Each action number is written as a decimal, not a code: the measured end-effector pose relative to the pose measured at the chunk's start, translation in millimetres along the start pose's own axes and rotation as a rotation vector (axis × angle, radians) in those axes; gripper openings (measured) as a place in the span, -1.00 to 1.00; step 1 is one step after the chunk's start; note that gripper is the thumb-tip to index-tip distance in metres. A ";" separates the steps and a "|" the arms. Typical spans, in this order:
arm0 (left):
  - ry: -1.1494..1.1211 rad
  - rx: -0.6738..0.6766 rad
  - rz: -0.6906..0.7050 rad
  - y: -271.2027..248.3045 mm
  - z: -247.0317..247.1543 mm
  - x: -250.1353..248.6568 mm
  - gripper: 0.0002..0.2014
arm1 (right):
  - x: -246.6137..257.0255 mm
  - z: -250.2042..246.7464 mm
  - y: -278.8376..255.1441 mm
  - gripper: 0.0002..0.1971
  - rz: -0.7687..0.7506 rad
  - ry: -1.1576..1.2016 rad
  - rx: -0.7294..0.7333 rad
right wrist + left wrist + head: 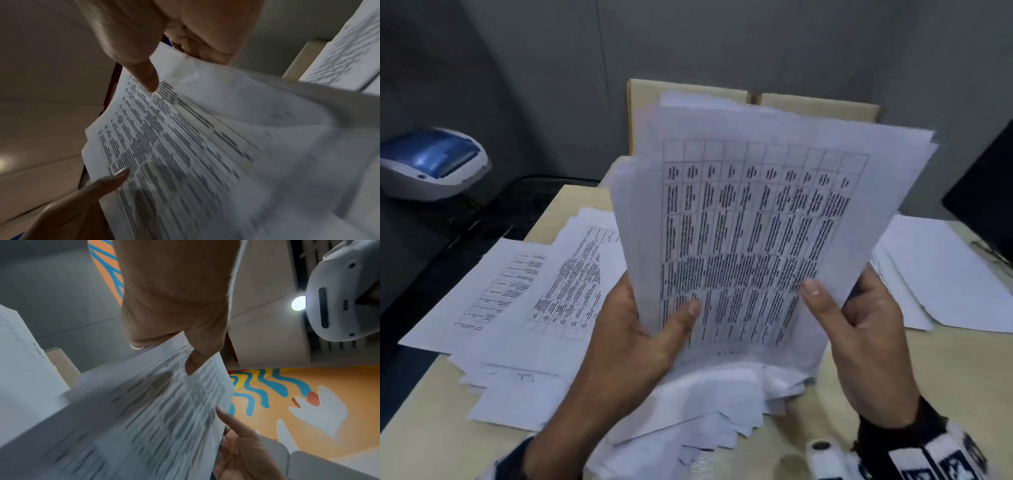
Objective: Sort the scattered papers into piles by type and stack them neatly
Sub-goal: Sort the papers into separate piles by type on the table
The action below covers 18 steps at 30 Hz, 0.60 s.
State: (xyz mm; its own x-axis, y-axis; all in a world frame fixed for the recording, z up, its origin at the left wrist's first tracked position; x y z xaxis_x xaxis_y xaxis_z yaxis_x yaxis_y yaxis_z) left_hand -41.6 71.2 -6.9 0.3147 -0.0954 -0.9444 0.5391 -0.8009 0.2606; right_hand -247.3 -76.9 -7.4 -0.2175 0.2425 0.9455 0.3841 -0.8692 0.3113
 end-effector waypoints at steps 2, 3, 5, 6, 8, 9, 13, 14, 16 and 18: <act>-0.045 0.008 -0.012 1.1 -2.2 2.9 -0.58 | -4.5 -2.3 0.1 -0.53 0.001 0.008 -0.008; -0.047 0.025 -0.013 1.4 -2.2 3.7 -0.55 | -8.9 -3.0 -0.6 -0.54 0.007 -0.003 -0.010; -0.025 0.049 -0.020 1.4 -0.9 3.6 -0.54 | -17.0 -2.1 -3.1 -0.57 0.028 -0.044 -0.012; -0.016 0.057 -0.027 0.9 -0.1 3.4 -0.54 | -20.1 -1.9 -3.9 -0.60 0.035 -0.070 -0.018; 0.009 0.078 -0.044 0.5 2.2 3.8 -0.54 | -21.1 -5.6 -3.5 -0.66 0.039 -0.131 -0.053; 0.049 0.095 -0.057 0.3 3.0 5.7 -0.53 | -19.3 -11.4 -2.1 -0.67 0.036 -0.155 -0.076; 0.414 0.294 -0.126 -5.1 5.2 26.0 -0.28 | -12.5 -65.0 1.4 -0.70 0.139 0.013 -0.267; 0.524 0.355 -0.102 -8.2 6.8 28.6 -0.29 | -15.8 -83.5 -2.7 -0.71 0.199 0.059 -0.332; 0.644 0.433 -0.030 -12.4 12.5 28.6 -0.37 | -27.8 -124.6 -23.9 -0.76 0.337 0.079 -0.477; 0.681 0.487 0.006 -14.7 21.6 29.8 -0.39 | -33.0 -158.0 -51.2 -0.78 0.423 0.028 -0.554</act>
State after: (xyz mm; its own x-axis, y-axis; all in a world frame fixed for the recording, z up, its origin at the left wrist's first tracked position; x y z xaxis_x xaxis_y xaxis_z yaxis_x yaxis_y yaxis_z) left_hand -57.0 67.3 -43.2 0.8041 0.1523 -0.5747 0.1875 -0.9823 0.0020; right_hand -401.6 -108.5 -69.7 -0.1757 -0.1698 0.9697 -0.0715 -0.9802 -0.1846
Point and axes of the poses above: each hand's wrist, its own y-axis towards the middle knuckle, its own z-axis out of the palm, x = y × z, the point moved 6 cm from there along y, towards the middle knuckle, and after that the axes turned 3 degrees about y, right-handed, at the moved point
